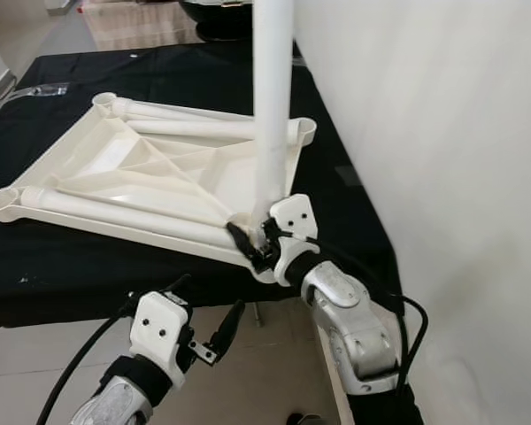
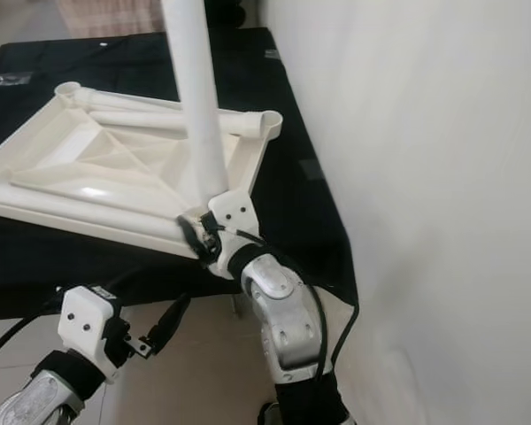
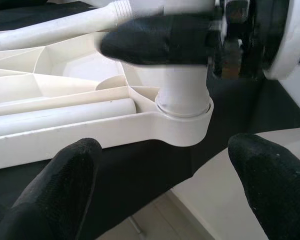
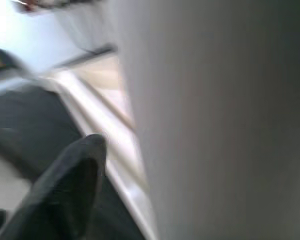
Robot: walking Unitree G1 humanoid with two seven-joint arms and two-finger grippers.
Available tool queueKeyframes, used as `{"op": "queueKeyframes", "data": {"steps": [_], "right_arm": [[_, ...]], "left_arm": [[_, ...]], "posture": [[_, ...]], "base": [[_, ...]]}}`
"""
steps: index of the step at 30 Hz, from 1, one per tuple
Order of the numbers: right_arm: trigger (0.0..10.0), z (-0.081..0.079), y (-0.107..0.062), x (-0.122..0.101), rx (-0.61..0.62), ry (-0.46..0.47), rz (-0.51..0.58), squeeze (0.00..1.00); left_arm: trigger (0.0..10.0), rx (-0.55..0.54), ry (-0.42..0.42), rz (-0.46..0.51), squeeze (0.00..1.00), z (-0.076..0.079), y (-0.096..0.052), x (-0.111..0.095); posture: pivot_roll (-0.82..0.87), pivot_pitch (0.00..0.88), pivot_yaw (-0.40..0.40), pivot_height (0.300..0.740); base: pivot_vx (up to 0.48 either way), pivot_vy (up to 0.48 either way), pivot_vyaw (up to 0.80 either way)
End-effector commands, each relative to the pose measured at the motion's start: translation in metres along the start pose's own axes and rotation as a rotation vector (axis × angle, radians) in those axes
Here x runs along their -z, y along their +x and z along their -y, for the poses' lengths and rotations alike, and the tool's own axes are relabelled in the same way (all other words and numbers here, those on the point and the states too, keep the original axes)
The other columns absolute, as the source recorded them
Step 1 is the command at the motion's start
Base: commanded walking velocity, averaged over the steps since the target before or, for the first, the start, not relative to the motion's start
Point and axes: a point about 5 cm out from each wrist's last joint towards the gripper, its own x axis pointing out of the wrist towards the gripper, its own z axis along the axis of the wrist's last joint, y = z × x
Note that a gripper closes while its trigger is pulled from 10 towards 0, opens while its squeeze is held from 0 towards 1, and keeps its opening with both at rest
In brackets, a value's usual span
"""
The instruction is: Building children table
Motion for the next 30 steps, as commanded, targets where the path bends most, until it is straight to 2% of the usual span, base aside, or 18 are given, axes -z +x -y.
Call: {"op": "queueKeyframes", "data": {"steps": [1, 2, 3, 4, 7, 9, 10, 12, 15, 17, 18, 19, 20, 21, 28, 30], "right_arm": [[10.0, 0.001, 0.003, -0.004, -0.157, -0.023, 0.021, 0.0], [10.0, 0.007, 0.002, -0.004, -0.214, -0.06, 0.01, 0.0], [10.0, 0.007, 0.002, -0.004, -0.214, -0.06, 0.01, 0.0], [10.0, 0.02, 0.003, -0.005, -0.302, -0.089, -0.009, 0.0], [10.0, 0.023, 0.004, -0.006, -0.326, -0.091, -0.012, 0.0], [10.0, 0.04, 0.011, -0.008, -0.355, -0.116, -0.027, 0.0], [10.0, 0.04, 0.011, -0.008, -0.355, -0.116, -0.027, 0.0], [10.0, 0.053, 0.019, -0.014, -0.373, -0.099, -0.031, 0.0], [10.0, 0.056, 0.022, -0.017, -0.401, -0.103, -0.036, 0.0], [10.0, 0.058, 0.023, -0.022, -0.482, -0.095, -0.039, 0.0], [10.0, 0.058, 0.023, -0.022, -0.482, -0.095, -0.039, 0.0], [4.2, 0.062, 0.024, -0.024, -0.539, -0.083, -0.047, 0.0], [4.2, 0.062, 0.024, -0.024, -0.539, -0.083, -0.047, 0.0], [0.0, 0.064, 0.023, -0.024, -0.557, -0.08, -0.057, 0.0], [0.0, 0.067, 0.02, -0.023, -0.627, -0.086, -0.078, 0.0], [0.0, 0.067, 0.022, -0.028, -0.61, -0.088, -0.037, 0.0]], "left_arm": [[10.0, -0.009, -0.009, -0.006, 0.0, 0.001, -0.002, 0.002], [10.0, -0.008, -0.01, -0.004, 0.0, 0.002, -0.003, 0.001], [10.0, -0.008, -0.01, -0.004, 0.0, 0.002, -0.003, 0.001], [10.0, -0.006, -0.012, -0.002, 0.0, 0.003, -0.004, 0.0], [10.0, -0.006, -0.013, -0.002, 0.0, 0.003, -0.005, -0.001], [10.0, -0.004, -0.015, -0.001, 0.0, 0.006, -0.007, -0.002], [10.0, -0.004, -0.015, -0.001, 0.0, 0.006, -0.007, -0.002], [10.0, -0.004, -0.016, -0.003, 0.0, 0.008, -0.01, -0.004], [10.0, -0.003, -0.017, -0.005, 0.0, 0.009, -0.011, -0.005], [10.0, -0.004, -0.02, -0.01, 0.0, 0.01, -0.015, -0.006], [10.0, -0.004, -0.02, -0.01, 0.0, 0.01, -0.015, -0.006], [10.0, -0.004, -0.024, -0.014, 0.0, 0.011, -0.017, -0.007], [10.0, -0.004, -0.024, -0.014, 0.0, 0.011, -0.017, -0.007], [10.0, -0.004, -0.026, -0.014, 0.0, 0.011, -0.017, -0.007], [10.0, 0.0, -0.035, -0.013, 0.0, 0.012, -0.016, -0.008], [10.0, -0.001, -0.037, -0.009, 0.0, 0.013, -0.015, -0.008]], "posture": [[0.02, 0.156, -0.029, 0.74], [0.02, 0.163, -0.032, 0.74], [0.02, 0.163, -0.032, 0.74], [0.03, 0.177, -0.034, 0.74], [0.03, 0.177, -0.034, 0.74], [0.05, 0.2, -0.038, 0.74], [0.05, 0.2, -0.038, 0.74], [0.06, 0.214, -0.034, 0.74], [0.07, 0.225, -0.034, 0.74], [0.08, 0.242, -0.03, 0.74], [0.08, 0.242, -0.03, 0.74], [0.08, 0.247, -0.031, 0.74], [0.08, 0.247, -0.031, 0.74], [0.08, 0.255, -0.031, 0.74], [0.05, 0.263, -0.035, 0.74], [0.02, 0.251, -0.042, 0.74]], "base": [[0.0, 0.0, 0.0], [0.0, 0.0, 0.0], [0.0, 0.0, 0.0], [0.0, 0.0, 0.0], [0.0, 0.0, 0.0], [0.0, 0.0, 0.0], [0.0, 0.0, 0.0], [0.0, 0.0, 0.0], [0.0, 0.0, 0.0], [0.0, 0.0, 0.0], [0.0, 0.0, 0.0], [0.0, 0.0, 0.0], [0.0, 0.0, 0.0], [0.0, 0.0, 0.0], [0.0, 0.0, 0.0], [0.0, 0.0, 0.0]]}}
